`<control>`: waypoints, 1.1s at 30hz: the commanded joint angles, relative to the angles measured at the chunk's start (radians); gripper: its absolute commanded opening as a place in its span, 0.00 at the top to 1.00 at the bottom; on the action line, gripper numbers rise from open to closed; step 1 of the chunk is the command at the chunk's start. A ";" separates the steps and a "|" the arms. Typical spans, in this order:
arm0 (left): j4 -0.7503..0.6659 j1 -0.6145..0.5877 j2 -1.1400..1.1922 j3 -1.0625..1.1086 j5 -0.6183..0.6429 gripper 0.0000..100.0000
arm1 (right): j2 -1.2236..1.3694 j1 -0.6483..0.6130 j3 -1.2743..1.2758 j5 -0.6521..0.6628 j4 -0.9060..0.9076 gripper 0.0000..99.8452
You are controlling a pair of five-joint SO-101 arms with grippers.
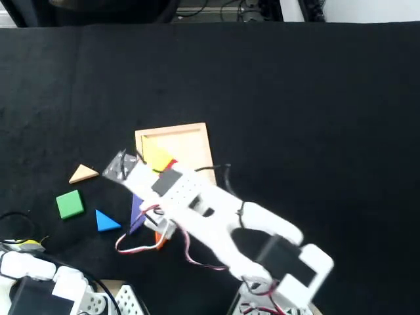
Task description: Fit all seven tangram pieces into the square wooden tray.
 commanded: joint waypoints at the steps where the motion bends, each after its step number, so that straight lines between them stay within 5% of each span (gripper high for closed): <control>1: -0.008 0.007 0.017 0.024 -0.003 0.70 | 0.044 -0.044 -0.099 0.002 0.061 0.95; 11: -0.008 0.005 0.017 0.024 -0.003 0.70 | 0.081 -0.048 -0.131 0.008 0.054 0.95; 23: -0.009 0.005 0.017 0.024 -0.005 0.70 | 0.073 0.106 -0.133 0.055 0.060 0.95; 29: -0.009 0.005 0.017 0.024 -0.005 0.70 | -0.013 0.009 -0.228 0.029 0.198 0.95; 33: -0.009 0.005 0.017 0.024 -0.005 0.70 | -0.048 -0.058 -0.237 -0.110 0.210 0.79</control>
